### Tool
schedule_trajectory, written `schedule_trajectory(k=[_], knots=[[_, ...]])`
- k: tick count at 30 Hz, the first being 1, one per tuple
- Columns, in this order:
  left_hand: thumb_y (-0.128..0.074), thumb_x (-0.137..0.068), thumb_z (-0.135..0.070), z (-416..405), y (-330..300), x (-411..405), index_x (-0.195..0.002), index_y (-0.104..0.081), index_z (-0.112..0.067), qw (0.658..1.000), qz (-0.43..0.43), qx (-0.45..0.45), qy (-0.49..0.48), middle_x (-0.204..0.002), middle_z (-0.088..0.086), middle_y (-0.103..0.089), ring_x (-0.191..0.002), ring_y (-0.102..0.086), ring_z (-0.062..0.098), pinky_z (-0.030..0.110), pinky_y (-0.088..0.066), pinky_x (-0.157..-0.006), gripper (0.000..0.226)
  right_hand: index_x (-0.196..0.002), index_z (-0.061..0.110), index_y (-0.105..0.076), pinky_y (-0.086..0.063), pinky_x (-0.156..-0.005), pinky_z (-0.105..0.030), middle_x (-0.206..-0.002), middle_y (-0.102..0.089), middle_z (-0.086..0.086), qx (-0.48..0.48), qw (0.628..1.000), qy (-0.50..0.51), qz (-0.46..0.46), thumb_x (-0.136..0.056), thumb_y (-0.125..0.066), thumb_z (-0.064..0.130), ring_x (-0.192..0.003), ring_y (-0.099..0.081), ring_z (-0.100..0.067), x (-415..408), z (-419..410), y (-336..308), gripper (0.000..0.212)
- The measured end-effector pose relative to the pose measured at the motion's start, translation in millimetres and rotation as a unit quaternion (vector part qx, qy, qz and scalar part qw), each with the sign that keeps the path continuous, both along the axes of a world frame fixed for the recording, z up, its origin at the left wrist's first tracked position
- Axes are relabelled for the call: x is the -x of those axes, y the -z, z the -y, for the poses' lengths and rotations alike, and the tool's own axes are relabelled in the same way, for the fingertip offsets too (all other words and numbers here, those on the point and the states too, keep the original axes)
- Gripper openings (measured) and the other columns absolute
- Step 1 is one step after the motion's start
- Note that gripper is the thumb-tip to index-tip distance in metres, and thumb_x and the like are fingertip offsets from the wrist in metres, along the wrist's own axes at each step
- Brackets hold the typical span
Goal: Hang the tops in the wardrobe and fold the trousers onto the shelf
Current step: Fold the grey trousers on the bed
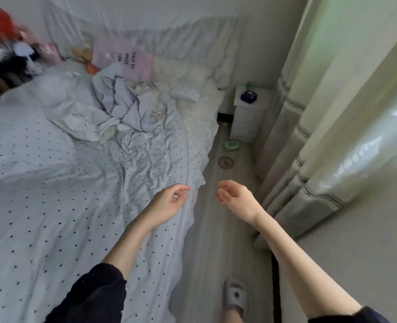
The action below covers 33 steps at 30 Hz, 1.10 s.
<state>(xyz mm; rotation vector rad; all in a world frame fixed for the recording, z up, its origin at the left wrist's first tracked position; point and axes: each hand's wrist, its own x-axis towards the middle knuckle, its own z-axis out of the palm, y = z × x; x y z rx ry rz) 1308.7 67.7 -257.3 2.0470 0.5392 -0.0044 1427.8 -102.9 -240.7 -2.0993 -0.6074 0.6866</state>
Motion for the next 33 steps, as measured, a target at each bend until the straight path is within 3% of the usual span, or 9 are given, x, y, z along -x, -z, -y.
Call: schedule_trajectory(k=[2,4,7,12,20,26,31,33], knots=[[-0.048,-0.097,-0.022,-29,-4,-48,-0.119,-0.057,-0.021,0.999,0.005,-0.015,-0.042,-0.111,0.001,-0.062,-0.098,-0.061,0.017,0.029,-0.046,-0.092,0.024,-0.115,0.016,-0.058,-0.044,-0.064,-0.012,-0.095,-0.066,-0.004,-0.017,0.999,-0.045,-0.011,-0.095,-0.046,0.012,-0.087,-0.063,-0.019,-52,-37,0,0.024],[-0.048,-0.097,-0.018,-53,-8,-97,-0.119,-0.057,-0.018,0.995,0.030,-0.022,-0.093,-0.111,0.004,-0.062,-0.098,-0.061,0.018,0.027,-0.045,-0.090,0.024,-0.120,0.012,-0.057,-0.047,-0.071,-0.016,-0.097,-0.066,-0.006,-0.024,0.996,-0.086,-0.012,-0.095,-0.046,0.012,-0.086,-0.064,-0.018,-106,-73,-4,0.027],[-0.048,-0.097,-0.019,-81,-11,-163,-0.109,-0.056,-0.026,0.986,0.060,-0.009,-0.153,-0.109,0.004,-0.064,-0.096,-0.063,0.019,0.030,-0.046,-0.091,0.016,-0.120,0.012,-0.058,-0.047,-0.080,-0.026,-0.095,-0.065,-0.005,-0.033,0.991,-0.130,-0.013,-0.096,-0.046,0.013,-0.087,-0.062,-0.018,-183,-121,-16,0.027],[-0.048,-0.097,-0.027,-125,-6,-215,-0.109,-0.056,-0.035,0.976,0.021,0.032,-0.216,-0.114,-0.005,-0.061,-0.100,-0.061,0.014,0.027,-0.047,-0.090,0.016,-0.122,0.013,-0.055,-0.045,-0.068,-0.019,-0.103,-0.066,-0.009,-0.004,0.977,-0.211,-0.020,-0.098,-0.044,0.015,-0.089,-0.061,-0.017,-274,-206,-22,0.027],[-0.047,-0.097,-0.019,-254,26,-285,-0.107,-0.055,-0.030,0.941,0.017,0.038,-0.335,-0.103,-0.005,-0.064,-0.093,-0.063,0.015,0.020,-0.046,-0.070,0.018,-0.124,0.014,-0.053,-0.042,-0.061,-0.010,-0.100,-0.061,-0.001,0.033,0.950,-0.307,-0.047,-0.100,-0.042,0.018,-0.083,-0.058,-0.012,-358,-357,10,0.027],[-0.048,-0.096,-0.021,-361,45,-343,-0.115,-0.059,-0.022,0.922,-0.002,0.052,-0.383,-0.109,-0.002,-0.064,-0.099,-0.061,0.018,0.024,-0.044,-0.075,0.022,-0.125,0.012,-0.052,-0.045,-0.069,-0.025,-0.100,-0.062,0.000,0.091,0.929,-0.360,-0.007,-0.099,-0.041,0.019,-0.088,-0.060,-0.017,-419,-474,23,0.029],[-0.047,-0.096,-0.022,-438,64,-371,-0.118,-0.059,-0.022,0.904,-0.040,0.058,-0.422,-0.112,0.001,-0.064,-0.102,-0.060,0.018,0.030,-0.046,-0.087,0.025,-0.122,0.003,-0.055,-0.047,-0.079,-0.034,-0.112,-0.064,-0.019,0.113,0.916,-0.384,0.017,-0.097,-0.043,0.016,-0.100,-0.060,-0.035,-458,-571,43,0.031],[-0.047,-0.096,-0.019,-452,73,-374,-0.119,-0.059,-0.019,0.902,-0.046,0.055,-0.426,-0.113,0.004,-0.065,-0.102,-0.061,0.020,0.030,-0.046,-0.088,0.025,-0.126,0.006,-0.054,-0.044,-0.085,-0.031,-0.121,-0.061,-0.013,0.126,0.909,-0.395,0.030,-0.097,-0.043,0.018,-0.105,-0.059,-0.027,-465,-598,54,0.033]])
